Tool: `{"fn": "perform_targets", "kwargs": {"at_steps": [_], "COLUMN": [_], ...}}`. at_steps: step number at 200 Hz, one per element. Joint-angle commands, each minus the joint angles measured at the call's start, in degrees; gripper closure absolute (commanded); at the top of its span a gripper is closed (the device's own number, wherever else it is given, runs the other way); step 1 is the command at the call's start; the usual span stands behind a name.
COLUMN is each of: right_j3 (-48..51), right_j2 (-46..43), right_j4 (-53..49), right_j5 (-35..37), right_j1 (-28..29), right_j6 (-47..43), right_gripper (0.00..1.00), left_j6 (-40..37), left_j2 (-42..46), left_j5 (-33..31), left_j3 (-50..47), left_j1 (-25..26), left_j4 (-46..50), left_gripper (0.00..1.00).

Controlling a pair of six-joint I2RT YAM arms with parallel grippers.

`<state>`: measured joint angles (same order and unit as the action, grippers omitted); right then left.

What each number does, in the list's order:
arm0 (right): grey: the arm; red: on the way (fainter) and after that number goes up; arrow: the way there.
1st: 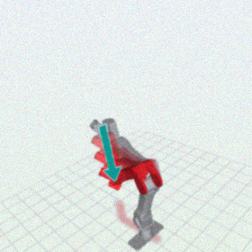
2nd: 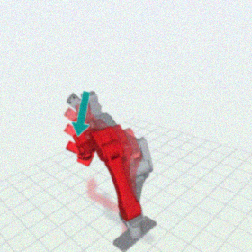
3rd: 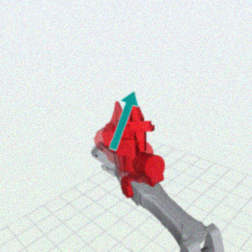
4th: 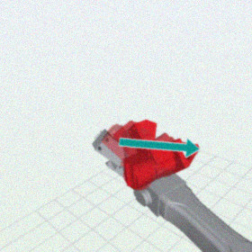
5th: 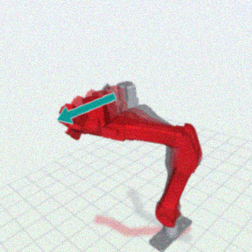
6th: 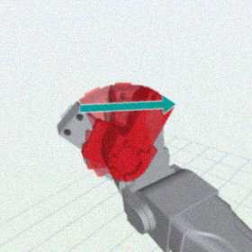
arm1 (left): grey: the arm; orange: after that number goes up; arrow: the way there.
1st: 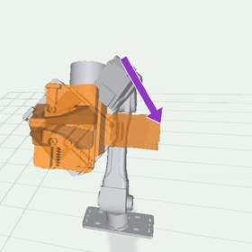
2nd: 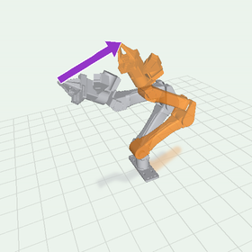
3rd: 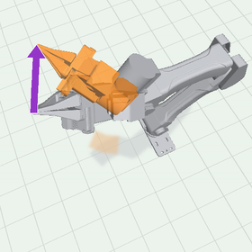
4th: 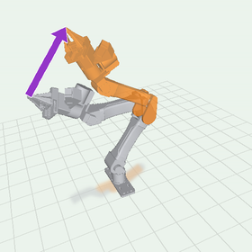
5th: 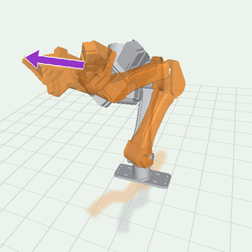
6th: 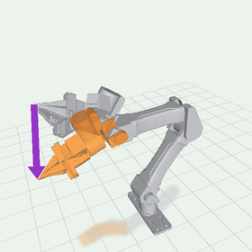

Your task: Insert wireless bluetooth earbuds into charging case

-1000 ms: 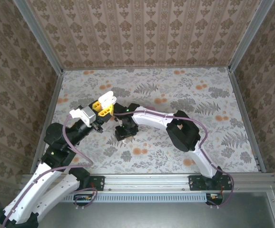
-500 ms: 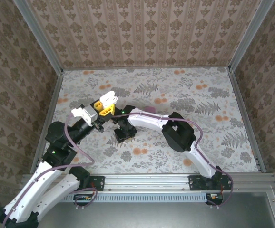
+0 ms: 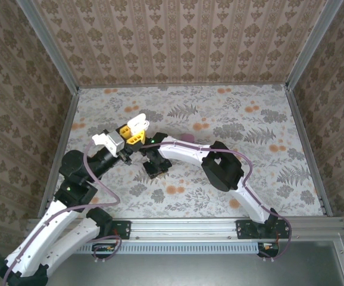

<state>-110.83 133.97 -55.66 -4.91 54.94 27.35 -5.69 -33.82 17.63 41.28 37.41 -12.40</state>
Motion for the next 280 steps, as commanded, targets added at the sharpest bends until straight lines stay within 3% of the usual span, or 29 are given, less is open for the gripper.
{"fn": "perform_targets", "kwargs": {"at_steps": [1,34,90,125,180,242,280], "right_j3": [3.45,14.89,42.37,52.33,55.59,54.31,53.07], "right_j2": [-2.2,-10.72,-28.64,-35.37,-36.56,-35.1,-35.18], "right_j4": [0.49,5.85,16.73,20.18,21.95,21.38,19.96], "right_j5": [2.94,3.31,3.32,3.55,3.16,2.0,1.67], "right_j1": [-1.08,-4.71,-14.95,-20.12,-21.52,-21.6,-21.56], "right_j6": [1.25,3.13,10.37,14.48,16.42,14.87,13.75], "right_gripper": [0.7,0.7,0.7,0.7,0.69,0.68,0.61], "left_j6": [0.57,1.62,5.33,8.47,9.41,9.21,8.98], "left_j2": [-0.7,-2.7,-8.77,-13.77,-19.38,-18.91,-18.75], "left_j5": [1.35,2.3,4.6,5.64,7.51,6.19,6.14], "left_j3": [2.09,1.63,-0.21,-2.02,-1.28,-2.3,-2.25], "left_j1": [-0.41,-0.32,-0.06,0.52,1.58,2.06,2.12], "left_j4": [-3.03,-4.7,-10.89,-16.66,-19.59,-19.3,-19.22], "left_gripper": [0.96,0.96,0.96,0.96,0.96,0.96,0.96]}}
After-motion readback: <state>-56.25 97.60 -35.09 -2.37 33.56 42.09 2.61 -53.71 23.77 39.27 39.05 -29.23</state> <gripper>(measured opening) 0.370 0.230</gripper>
